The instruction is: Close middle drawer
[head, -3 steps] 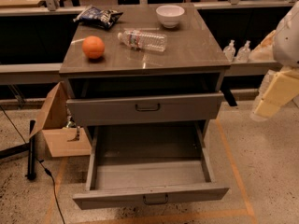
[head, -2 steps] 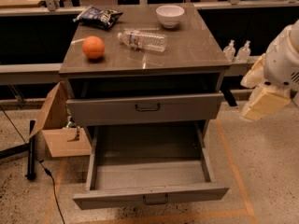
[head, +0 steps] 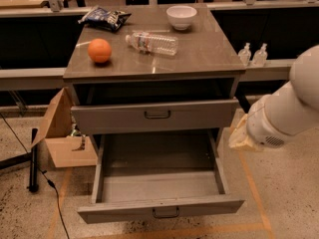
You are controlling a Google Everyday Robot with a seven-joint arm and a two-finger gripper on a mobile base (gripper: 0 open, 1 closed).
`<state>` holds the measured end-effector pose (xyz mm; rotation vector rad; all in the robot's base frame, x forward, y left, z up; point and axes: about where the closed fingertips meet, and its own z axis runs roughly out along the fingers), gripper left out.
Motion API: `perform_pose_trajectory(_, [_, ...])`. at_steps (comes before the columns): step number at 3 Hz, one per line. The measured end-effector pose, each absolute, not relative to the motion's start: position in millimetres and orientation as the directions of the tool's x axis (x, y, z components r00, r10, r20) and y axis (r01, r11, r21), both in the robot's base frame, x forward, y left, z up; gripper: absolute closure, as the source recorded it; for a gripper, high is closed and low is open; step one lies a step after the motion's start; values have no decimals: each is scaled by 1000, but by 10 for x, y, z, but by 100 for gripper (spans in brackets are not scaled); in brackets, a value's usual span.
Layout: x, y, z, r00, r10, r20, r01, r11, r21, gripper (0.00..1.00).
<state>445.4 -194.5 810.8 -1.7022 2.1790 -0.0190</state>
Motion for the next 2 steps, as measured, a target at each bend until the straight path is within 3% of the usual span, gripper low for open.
perform_pose_trajectory(1, [4445, -1761, 7583, -127, -945, -301, -948, 206, -245, 100])
perform_pose_trajectory(2, [4433, -1623, 7059, -48, -955, -294, -957, 128, -260, 100])
